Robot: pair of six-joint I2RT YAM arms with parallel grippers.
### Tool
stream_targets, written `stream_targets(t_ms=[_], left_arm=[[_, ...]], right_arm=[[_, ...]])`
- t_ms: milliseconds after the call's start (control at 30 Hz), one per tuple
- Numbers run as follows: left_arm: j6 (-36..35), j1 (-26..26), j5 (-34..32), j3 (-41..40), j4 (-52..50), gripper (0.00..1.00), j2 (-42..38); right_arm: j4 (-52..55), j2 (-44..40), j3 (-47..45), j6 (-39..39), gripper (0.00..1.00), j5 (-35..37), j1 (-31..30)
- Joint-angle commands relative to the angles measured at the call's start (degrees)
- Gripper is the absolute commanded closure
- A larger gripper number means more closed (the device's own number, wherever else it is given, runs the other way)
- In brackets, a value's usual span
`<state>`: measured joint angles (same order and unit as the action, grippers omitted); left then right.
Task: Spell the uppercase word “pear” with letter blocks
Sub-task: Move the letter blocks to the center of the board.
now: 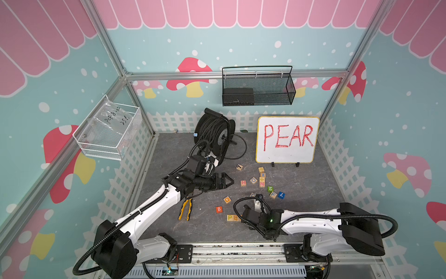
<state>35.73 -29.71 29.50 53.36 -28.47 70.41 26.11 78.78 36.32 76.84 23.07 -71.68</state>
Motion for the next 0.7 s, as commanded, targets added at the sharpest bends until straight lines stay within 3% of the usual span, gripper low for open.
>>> stream_targets(t_ms=[0,367,667], left_arm=[[-1.1,-0.25,-0.94,-0.63,-0.51,0.01,-1.24],[0.07,0.27,-5.91,-1.75,-1.25,0.01,-3.42],[0.39,1.12,-5.28,-1.77,-1.27,0.01,-3.1]], right_arm=[[0.0,-0.3,1.54,1.93,0.72,2.91,-0.41],[-2.02,4.76,3.79,0.27,0.72,1.69,-0.43],[-1.18,6.08,5.07,-0.71,0.72,1.21,-0.64]])
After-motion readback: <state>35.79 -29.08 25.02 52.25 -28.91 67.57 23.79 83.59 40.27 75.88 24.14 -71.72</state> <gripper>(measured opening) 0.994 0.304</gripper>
